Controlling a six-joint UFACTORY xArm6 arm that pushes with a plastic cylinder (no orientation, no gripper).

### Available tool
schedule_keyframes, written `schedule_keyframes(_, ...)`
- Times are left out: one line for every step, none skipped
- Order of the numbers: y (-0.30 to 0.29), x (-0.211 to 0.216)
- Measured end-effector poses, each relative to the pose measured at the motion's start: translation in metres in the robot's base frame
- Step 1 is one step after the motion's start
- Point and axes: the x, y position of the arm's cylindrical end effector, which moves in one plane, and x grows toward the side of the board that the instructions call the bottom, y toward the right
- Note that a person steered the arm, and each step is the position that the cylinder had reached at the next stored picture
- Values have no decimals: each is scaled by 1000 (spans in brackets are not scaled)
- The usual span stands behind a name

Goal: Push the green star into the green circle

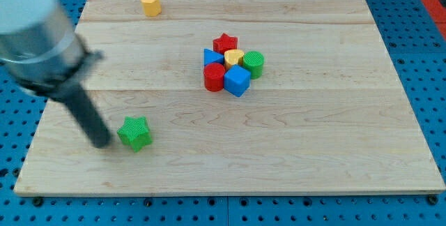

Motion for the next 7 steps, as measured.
schedule_keyframes(117, 4)
schedule_keyframes(135, 11)
schedule_keyframes(58, 8)
schedule_keyframes(93, -25)
schedule_keyframes(190, -19)
schedule_keyframes(199, -15)
schedule_keyframes(194, -55)
